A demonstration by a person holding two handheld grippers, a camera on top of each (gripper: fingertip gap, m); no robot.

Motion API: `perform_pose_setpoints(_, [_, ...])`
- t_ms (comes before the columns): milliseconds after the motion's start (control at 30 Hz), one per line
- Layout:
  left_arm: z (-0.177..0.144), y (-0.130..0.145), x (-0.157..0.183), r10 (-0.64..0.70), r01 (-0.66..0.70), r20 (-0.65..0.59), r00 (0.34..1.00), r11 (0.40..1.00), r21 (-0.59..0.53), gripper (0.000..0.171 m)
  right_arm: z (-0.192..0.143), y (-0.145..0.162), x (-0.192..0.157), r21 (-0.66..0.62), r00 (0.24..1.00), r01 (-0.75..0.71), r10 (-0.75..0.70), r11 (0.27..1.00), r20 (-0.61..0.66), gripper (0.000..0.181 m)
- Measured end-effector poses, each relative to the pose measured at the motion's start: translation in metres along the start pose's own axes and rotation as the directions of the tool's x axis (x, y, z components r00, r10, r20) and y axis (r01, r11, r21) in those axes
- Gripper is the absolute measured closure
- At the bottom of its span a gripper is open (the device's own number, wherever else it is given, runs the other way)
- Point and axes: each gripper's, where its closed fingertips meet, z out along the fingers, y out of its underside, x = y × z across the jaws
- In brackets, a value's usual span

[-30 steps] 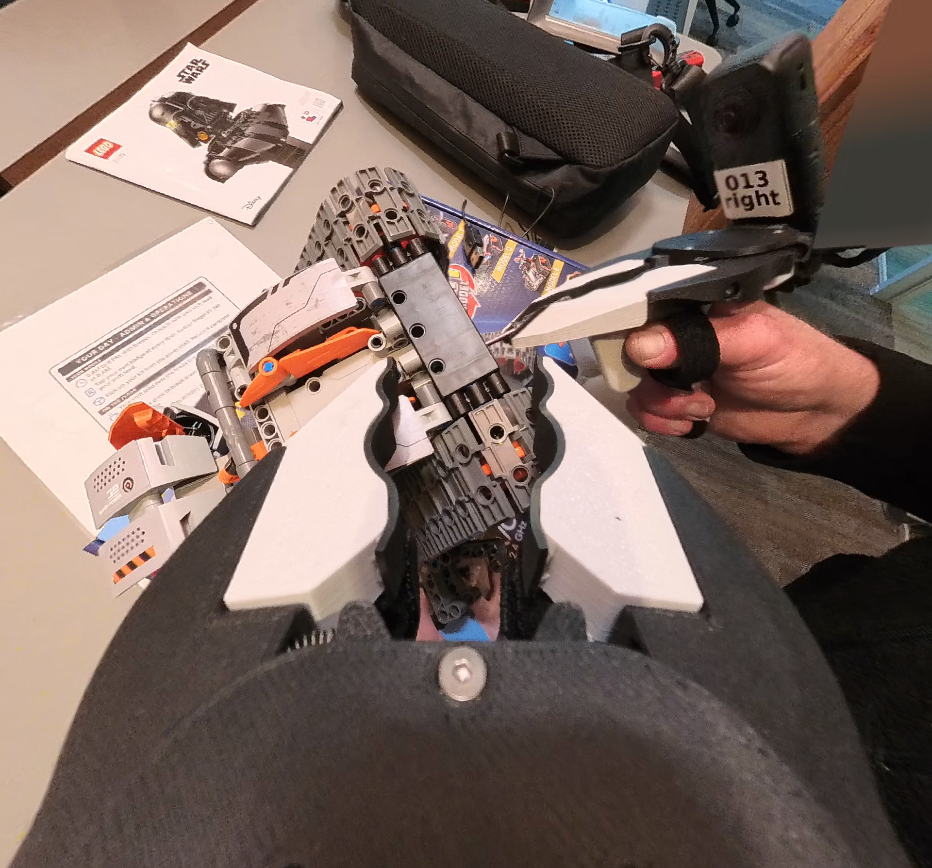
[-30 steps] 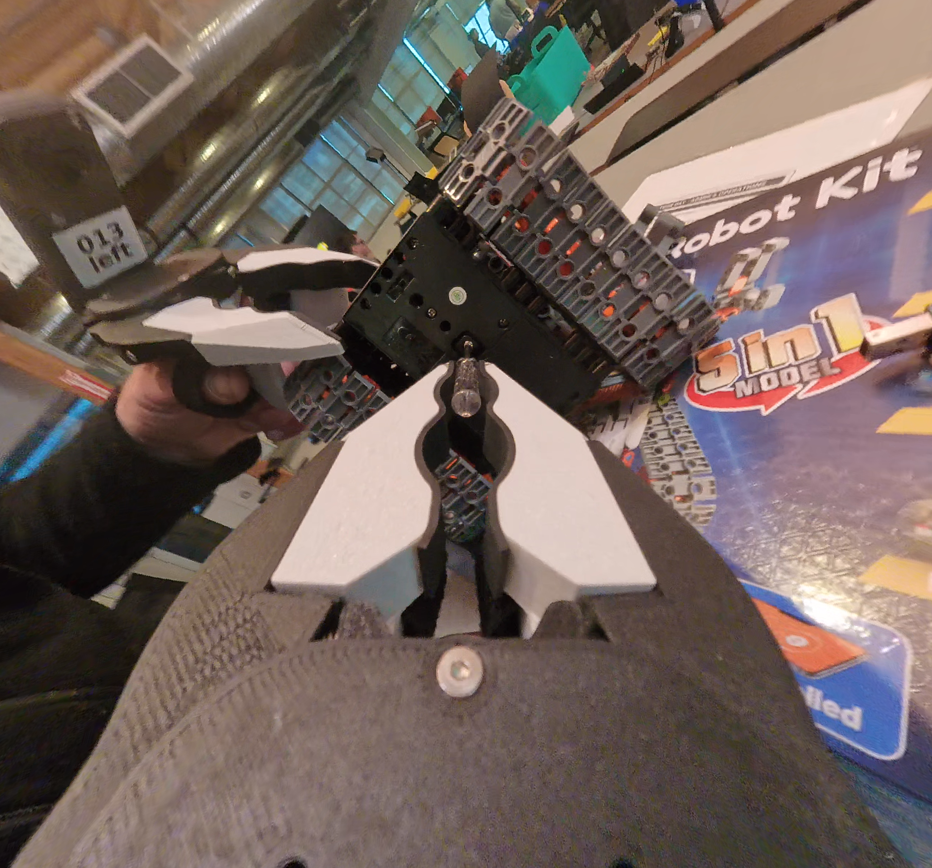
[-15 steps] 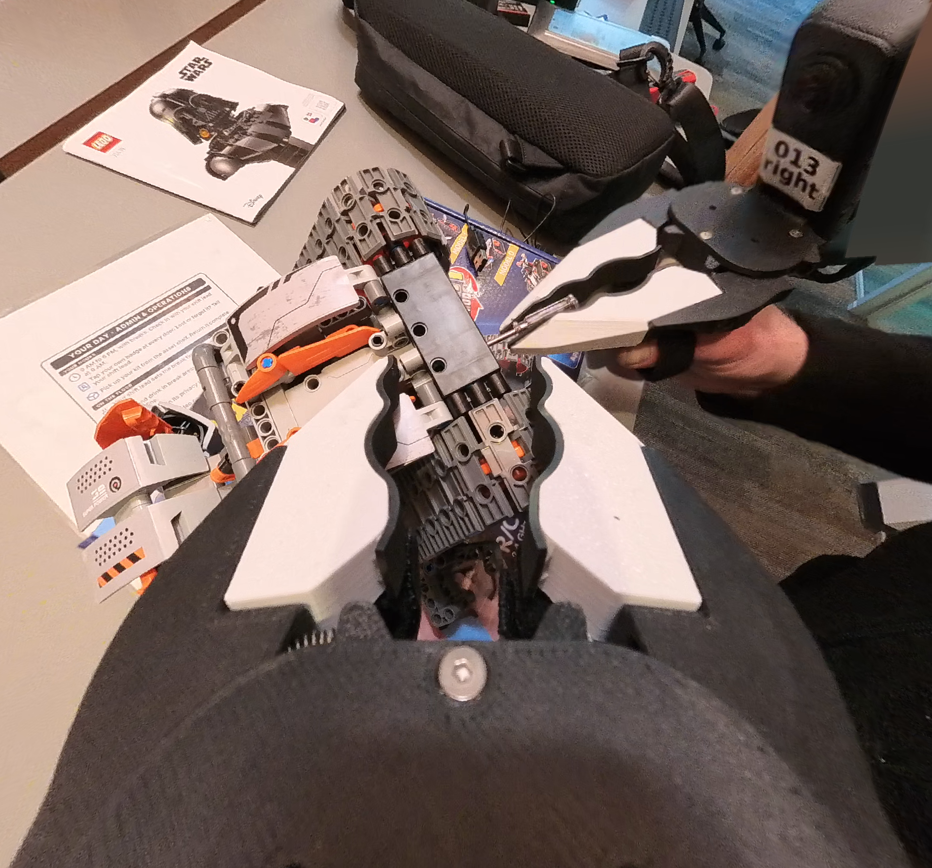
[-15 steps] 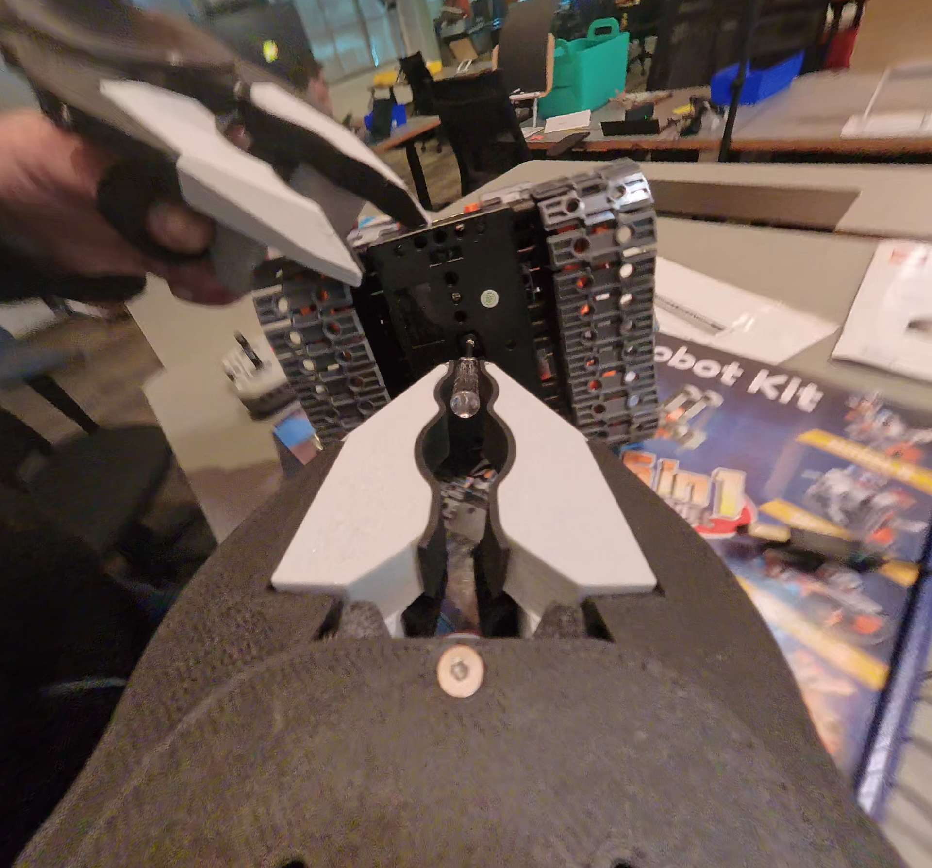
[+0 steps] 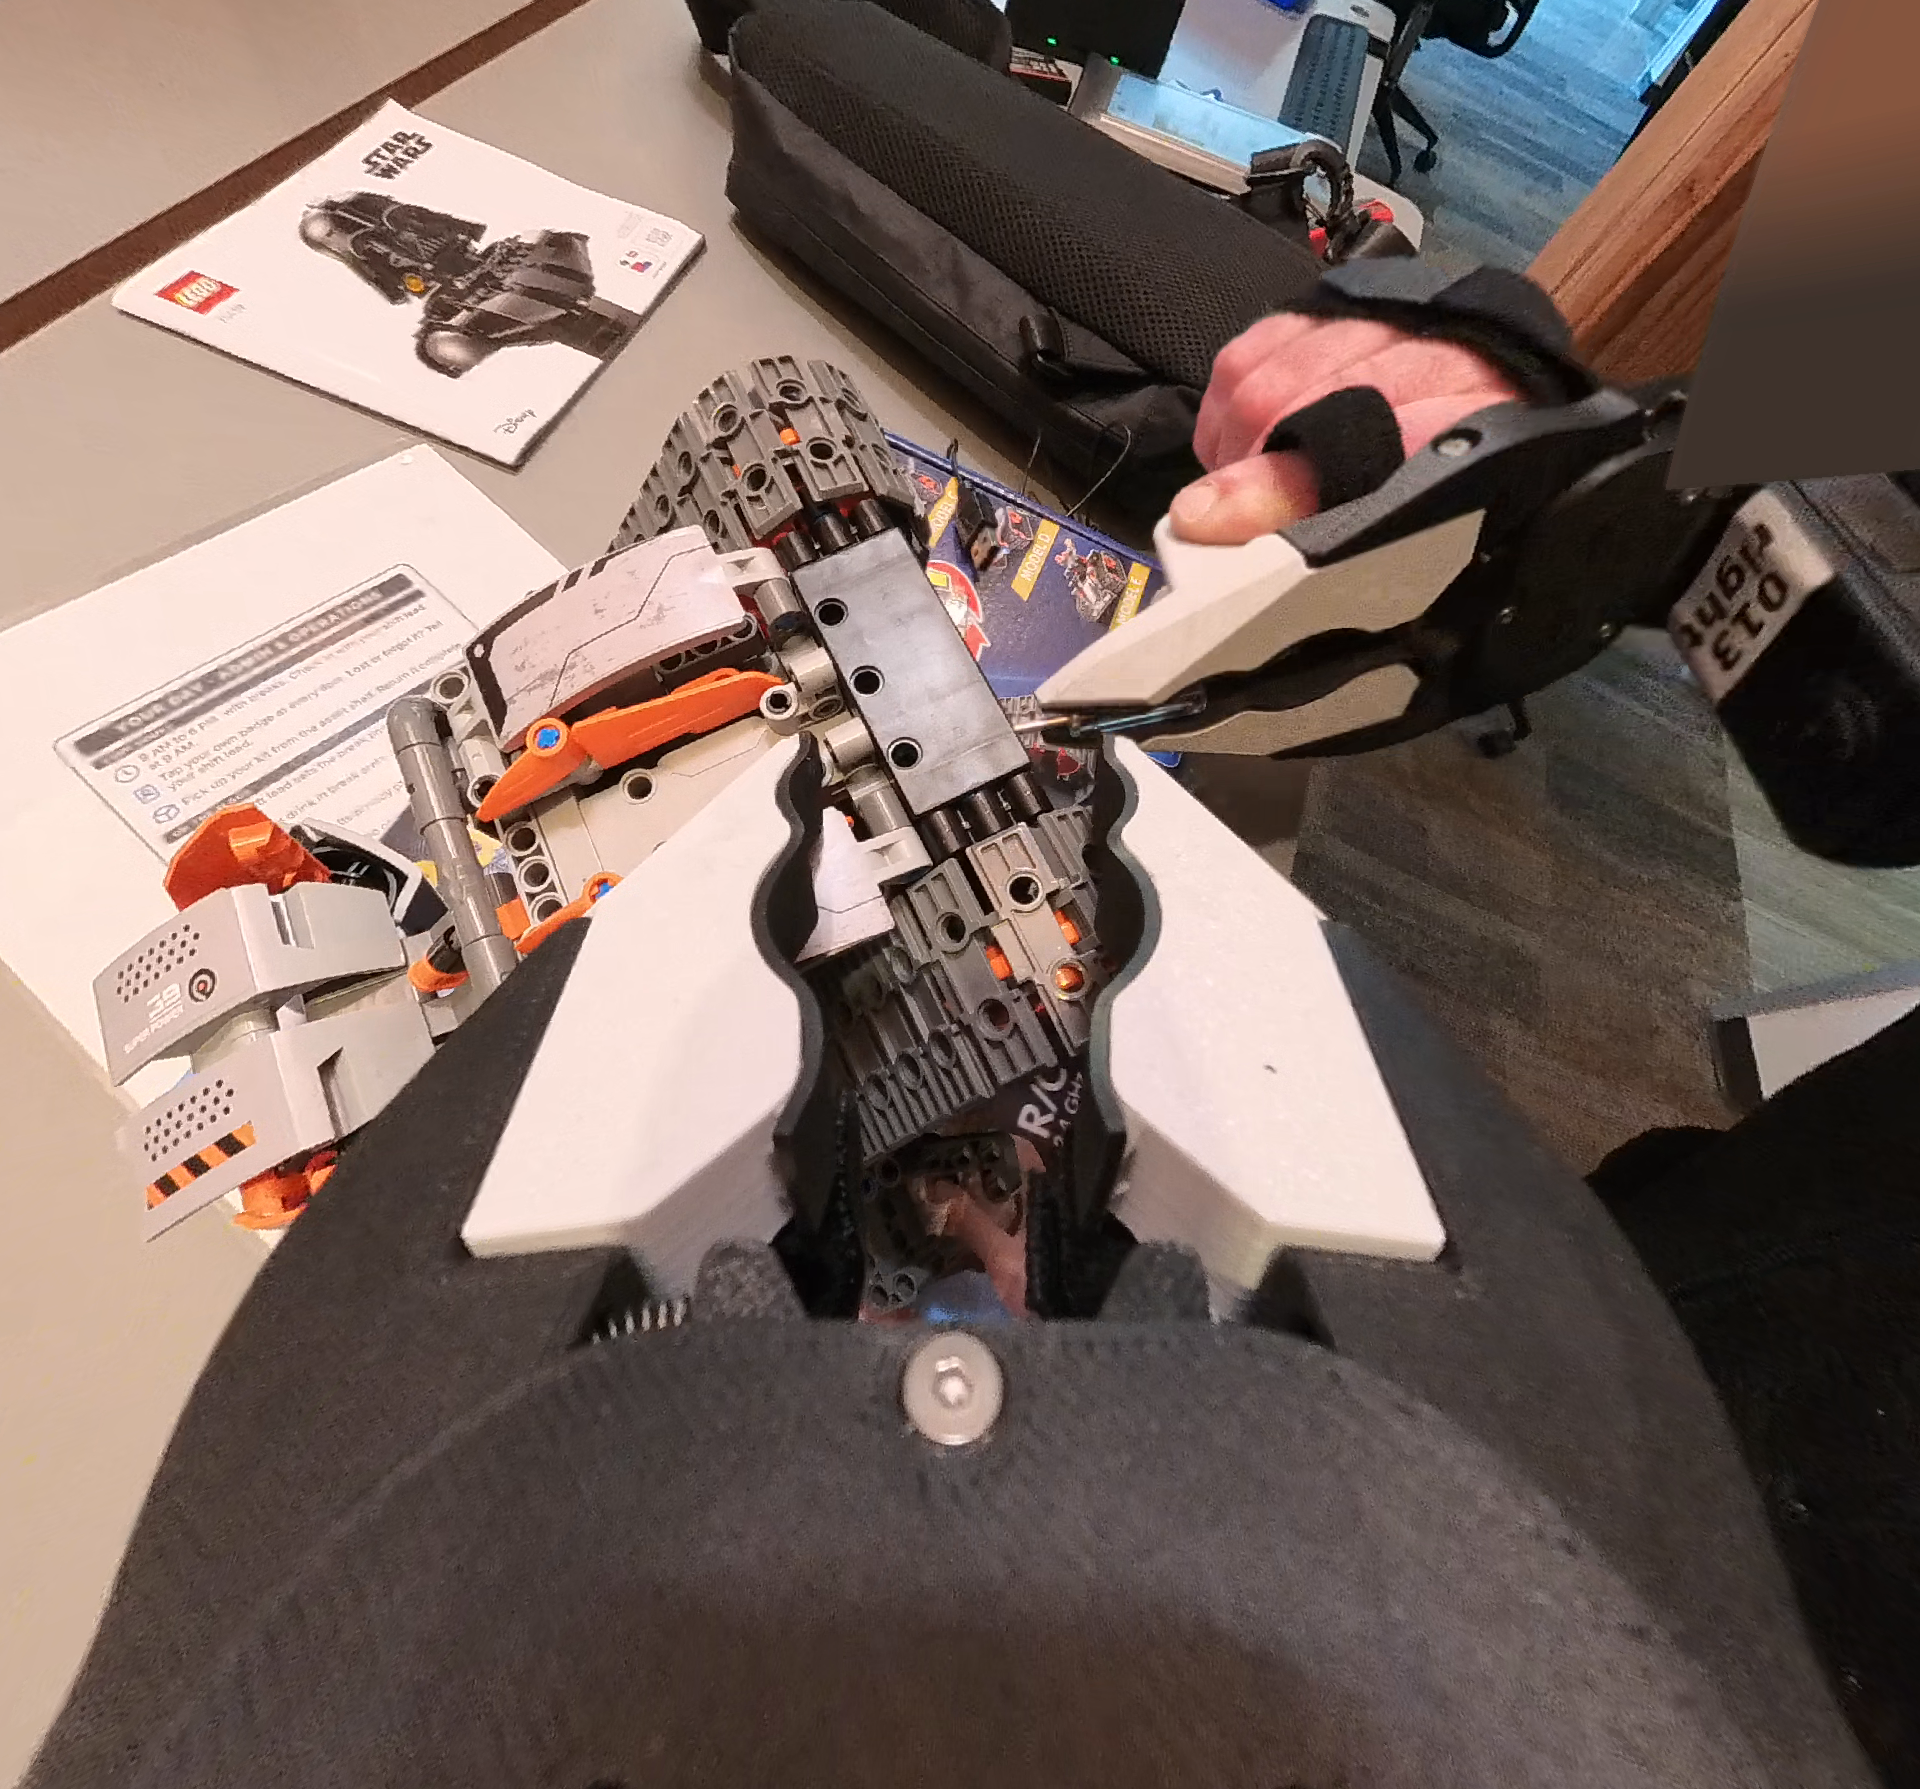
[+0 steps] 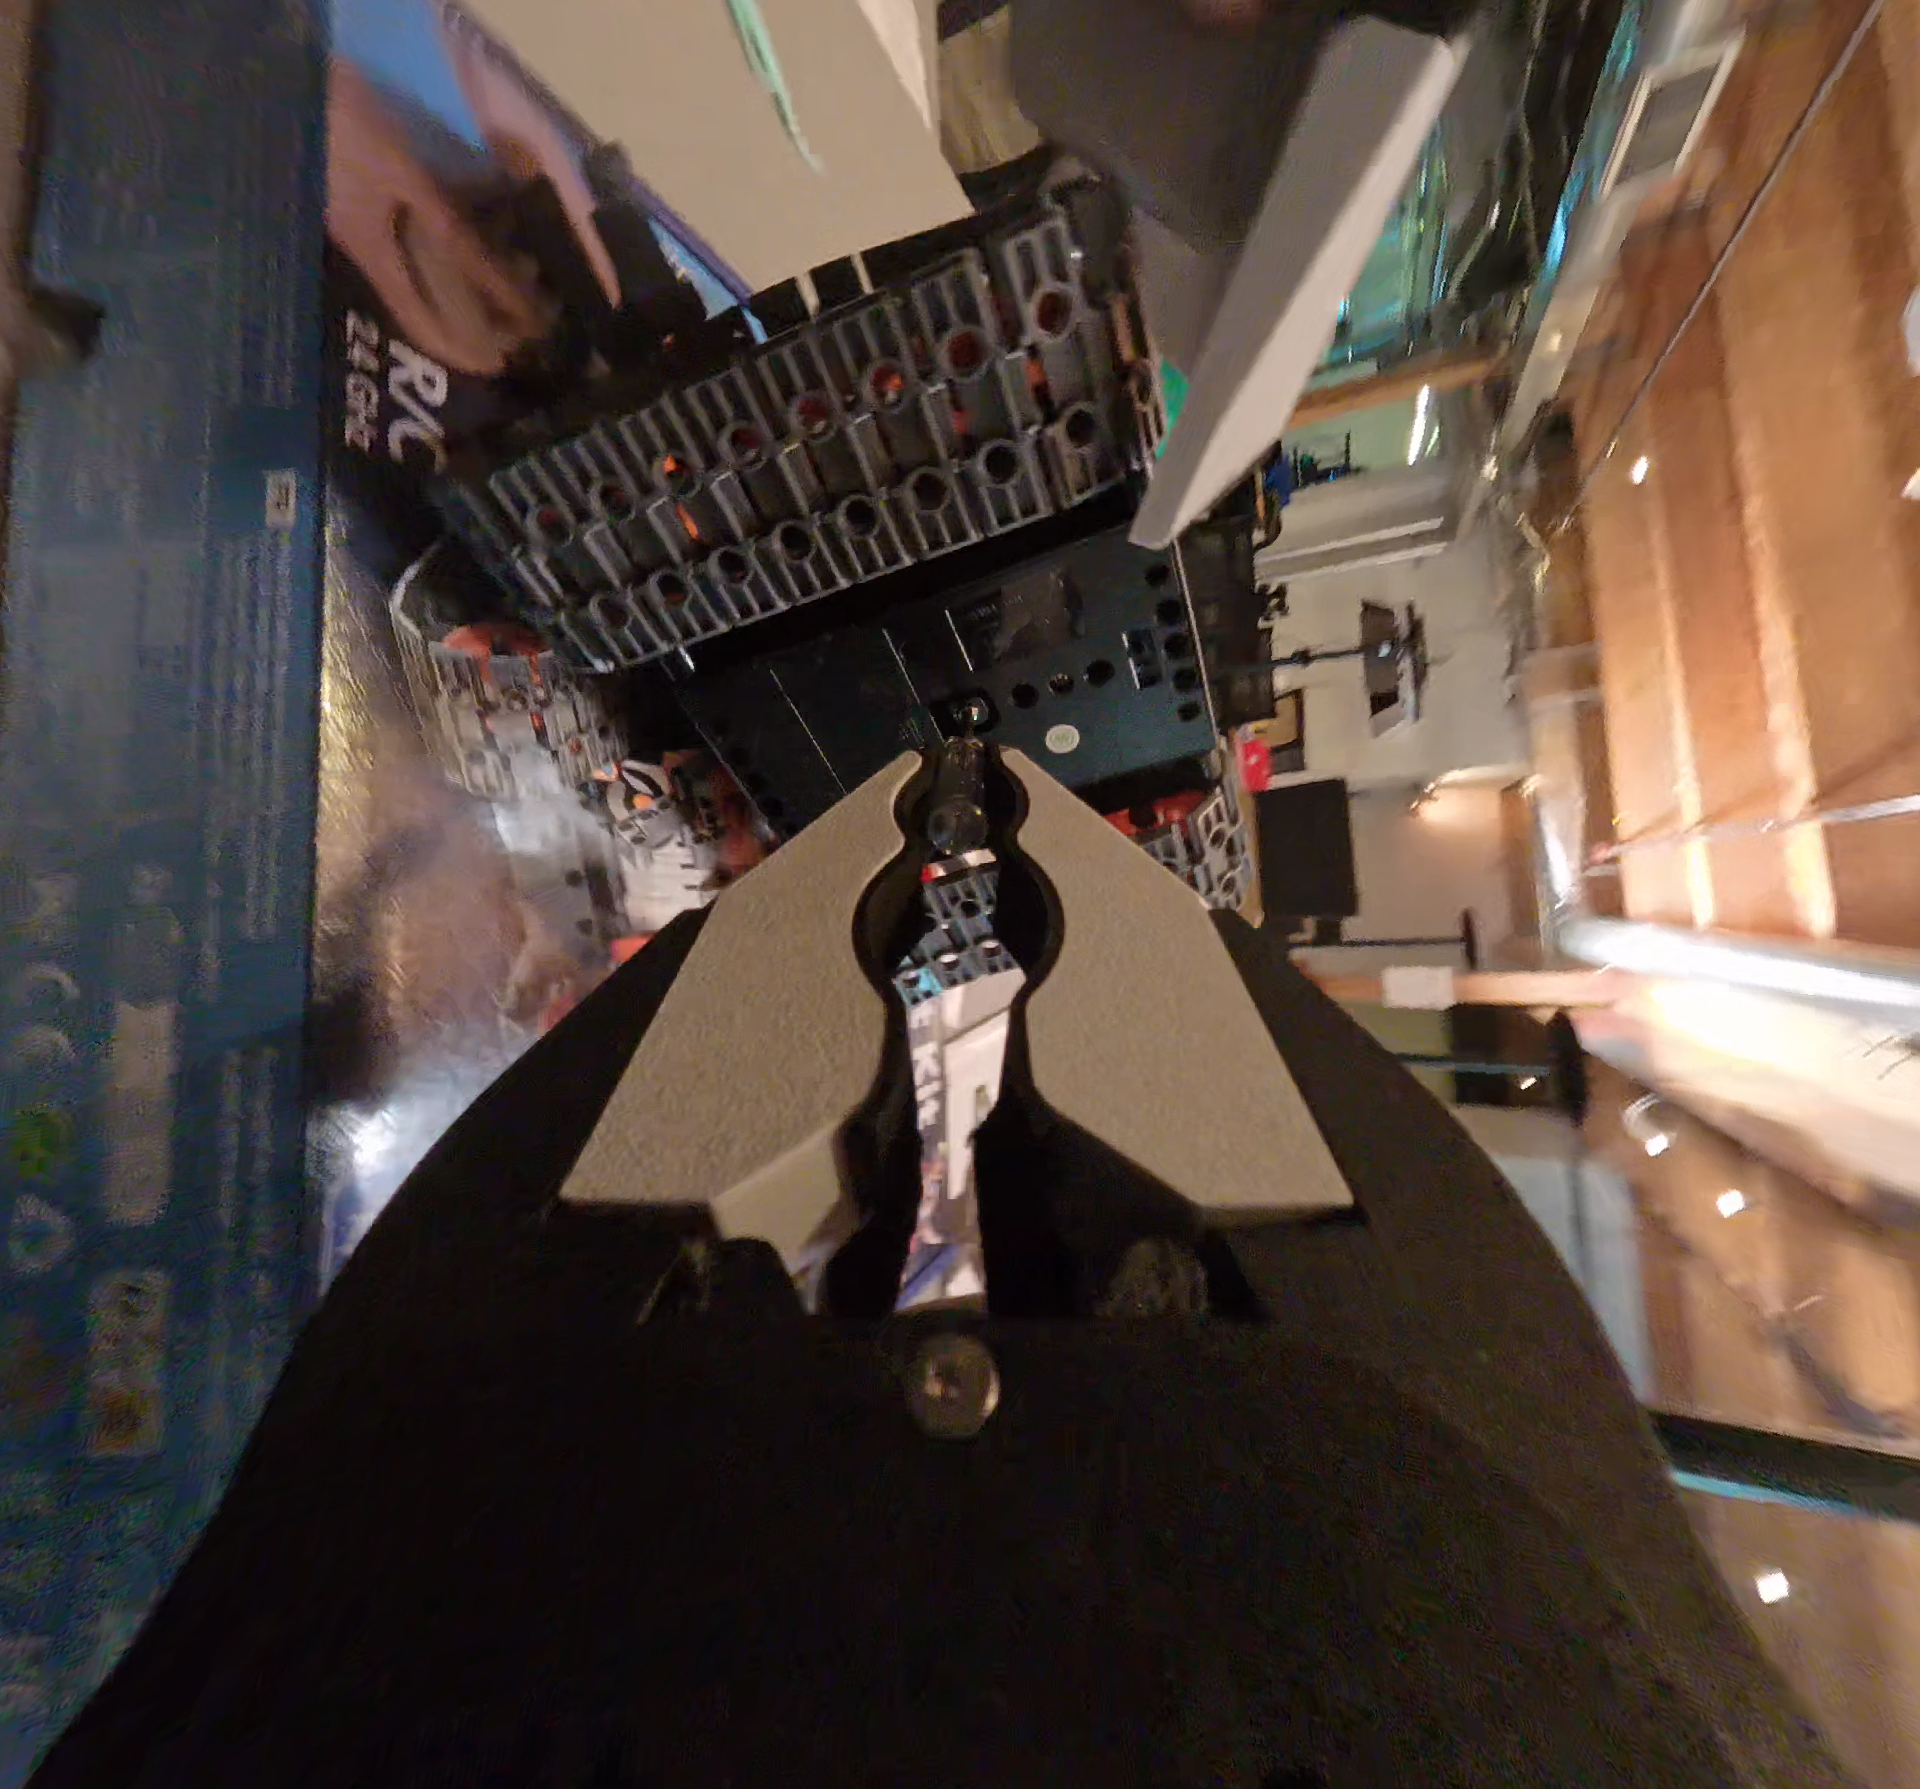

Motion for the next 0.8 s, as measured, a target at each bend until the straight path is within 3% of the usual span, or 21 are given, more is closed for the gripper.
perform_pose_setpoints(67, [-0.001,0.000,-0.001,-0.008,0.008,-0.001,1.000,1.000,0.005,0.122,0.000,0.000,0.001,0.019,0.997,0.064,-0.065,0.998,0.033,0.177])
perform_pose_setpoints(133, [-0.001,-0.001,0.000,-0.012,0.012,0.005,1.000,1.000,0.012,0.122,-0.003,0.000,0.006,0.042,0.997,0.038,-0.041,0.998,0.059,0.177])
perform_pose_setpoints(233, [-0.002,-0.001,-0.001,-0.017,0.017,0.016,1.000,1.000,0.020,0.126,-0.010,0.001,0.016,0.043,0.958,-0.276,0.271,0.960,0.090,0.177])
perform_pose_setpoints(300, [-0.003,-0.001,-0.001,-0.026,0.025,0.015,1.000,0.999,0.026,0.126,-0.015,-0.004,0.019,0.070,0.809,-0.584,0.572,0.809,0.134,0.177])
perform_pose_setpoints(367, [-0.002,-0.002,-0.001,-0.030,0.030,0.016,0.999,0.999,0.029,0.126,-0.015,-0.002,0.016,0.067,0.594,-0.804,0.789,0.591,0.157,0.178])
perform_pose_setpoints(467, [-0.002,-0.002,-0.001,-0.040,0.040,0.019,0.999,0.998,0.040,0.126,-0.013,0.006,0.013,0.092,0.248,-0.968,0.954,0.235,0.171,0.177])
perform_pose_setpoints(533, [-0.002,-0.002,-0.001,-0.047,0.046,0.020,0.999,0.998,0.048,0.126,-0.010,0.009,0.011,0.109,0.065,-0.993,0.979,0.044,0.192,0.177])
perform_pose_setpoints(600, [-0.002,-0.003,-0.001,-0.050,0.049,0.024,0.998,0.997,0.052,0.126,-0.006,0.010,0.006,0.108,0.003,-0.994,0.984,-0.017,0.179,0.177])
perform_pose_setpoints(800, [-0.002,-0.003,-0.001,-0.052,0.051,0.024,0.998,0.997,0.056,0.126,-0.004,0.006,0.004,0.140,-0.023,-0.989,0.986,-0.047,0.166,0.177])
